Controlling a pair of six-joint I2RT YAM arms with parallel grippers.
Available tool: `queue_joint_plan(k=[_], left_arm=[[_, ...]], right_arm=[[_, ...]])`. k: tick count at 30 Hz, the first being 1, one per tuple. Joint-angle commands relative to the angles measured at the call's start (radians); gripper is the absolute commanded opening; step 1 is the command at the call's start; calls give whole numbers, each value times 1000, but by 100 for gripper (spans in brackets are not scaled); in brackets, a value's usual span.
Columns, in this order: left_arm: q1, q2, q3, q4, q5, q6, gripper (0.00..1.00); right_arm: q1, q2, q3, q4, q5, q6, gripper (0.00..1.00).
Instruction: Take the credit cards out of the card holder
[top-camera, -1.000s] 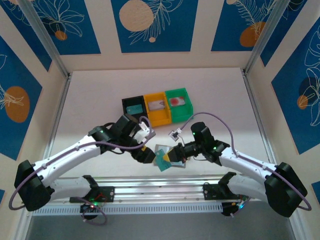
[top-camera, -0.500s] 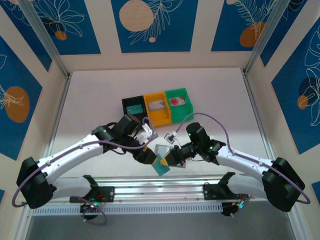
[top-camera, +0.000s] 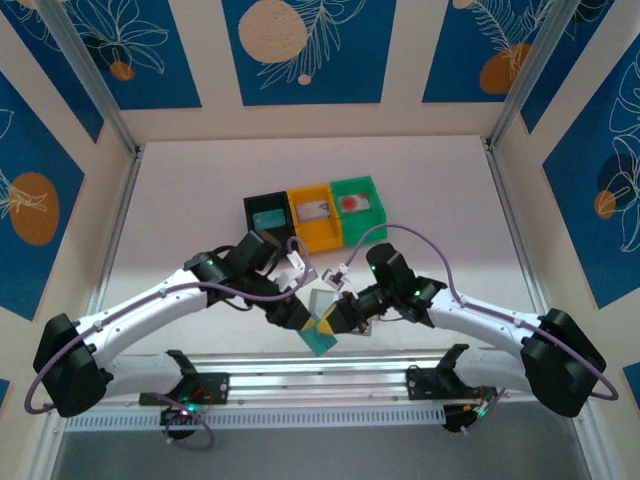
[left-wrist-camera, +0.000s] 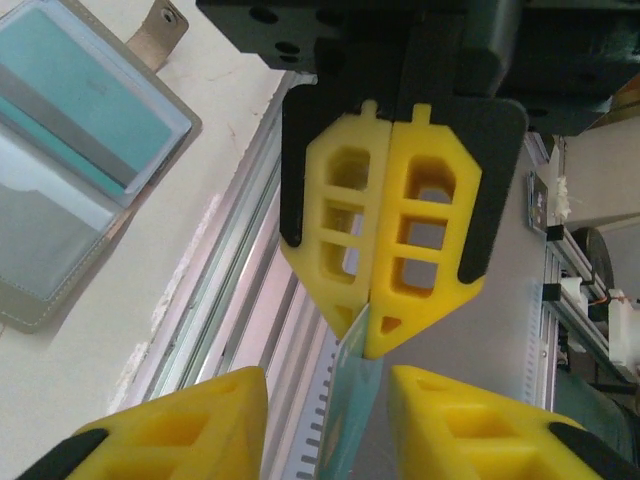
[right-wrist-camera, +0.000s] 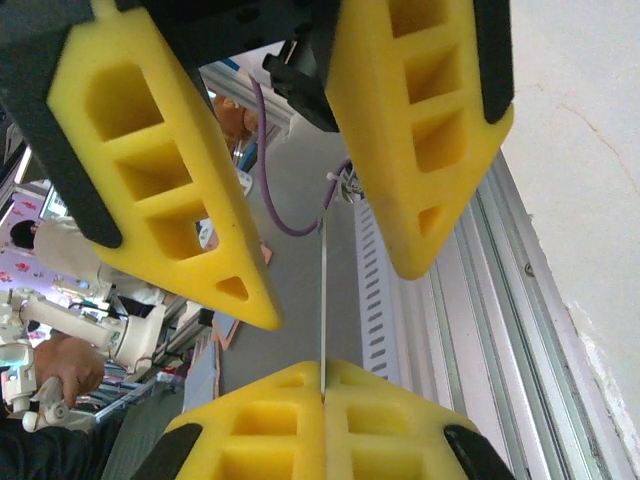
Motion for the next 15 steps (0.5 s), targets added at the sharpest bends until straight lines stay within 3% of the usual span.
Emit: queue_joint_plan(k=[1,15], left_arm=[[11,2,-14,8,45,18,33],[11,-2,-18,19,81,12,0]], right_arm=[[10,9,30,-13,-37,-27,0],[12,15,43,-34,-31,-41,0]])
